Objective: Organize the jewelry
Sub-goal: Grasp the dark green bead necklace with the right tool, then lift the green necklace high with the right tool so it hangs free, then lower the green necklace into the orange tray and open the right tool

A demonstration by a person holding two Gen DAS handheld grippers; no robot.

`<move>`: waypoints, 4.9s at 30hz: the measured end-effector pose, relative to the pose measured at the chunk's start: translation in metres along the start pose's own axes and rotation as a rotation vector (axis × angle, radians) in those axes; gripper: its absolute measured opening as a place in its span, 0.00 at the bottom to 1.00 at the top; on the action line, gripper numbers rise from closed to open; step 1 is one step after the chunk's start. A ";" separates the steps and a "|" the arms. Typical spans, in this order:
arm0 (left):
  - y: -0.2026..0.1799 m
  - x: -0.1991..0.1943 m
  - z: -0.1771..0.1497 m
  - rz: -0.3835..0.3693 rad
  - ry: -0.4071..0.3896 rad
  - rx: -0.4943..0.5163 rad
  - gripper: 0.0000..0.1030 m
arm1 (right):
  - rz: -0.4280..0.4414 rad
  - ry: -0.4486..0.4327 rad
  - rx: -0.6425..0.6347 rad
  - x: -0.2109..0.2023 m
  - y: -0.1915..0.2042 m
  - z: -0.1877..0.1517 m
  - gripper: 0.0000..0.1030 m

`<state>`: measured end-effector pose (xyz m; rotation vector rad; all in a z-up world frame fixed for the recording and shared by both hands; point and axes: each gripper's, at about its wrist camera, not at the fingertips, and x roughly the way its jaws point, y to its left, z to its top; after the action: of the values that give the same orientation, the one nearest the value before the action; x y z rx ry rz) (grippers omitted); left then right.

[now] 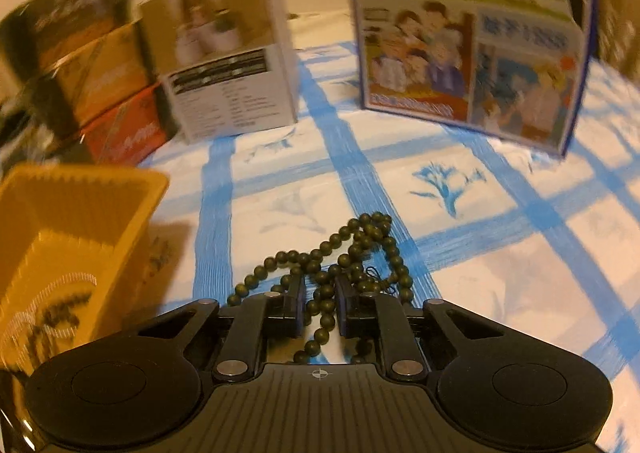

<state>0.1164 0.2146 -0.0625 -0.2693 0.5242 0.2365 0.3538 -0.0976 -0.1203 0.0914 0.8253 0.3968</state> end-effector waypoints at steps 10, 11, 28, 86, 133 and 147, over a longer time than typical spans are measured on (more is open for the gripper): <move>0.000 0.000 0.000 0.000 0.001 0.000 0.05 | -0.034 -0.026 -0.048 0.002 0.006 -0.003 0.07; 0.000 0.000 0.000 0.000 0.002 0.000 0.05 | -0.022 -0.028 -0.027 -0.002 0.002 -0.005 0.07; 0.001 0.002 -0.001 -0.002 0.002 -0.006 0.05 | 0.104 -0.268 0.011 -0.153 -0.016 0.033 0.07; 0.001 -0.002 0.001 -0.022 -0.015 -0.024 0.05 | 0.452 -0.474 -0.360 -0.368 0.139 0.182 0.07; 0.002 -0.002 0.002 -0.028 -0.017 -0.038 0.05 | 0.322 0.219 -0.224 -0.053 0.190 0.033 0.08; 0.003 -0.002 0.001 -0.027 -0.018 -0.038 0.05 | 0.227 0.153 -0.238 -0.059 0.172 0.034 0.71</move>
<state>0.1142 0.2175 -0.0610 -0.3108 0.4985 0.2228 0.2893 0.0413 -0.0164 -0.0680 0.9154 0.7201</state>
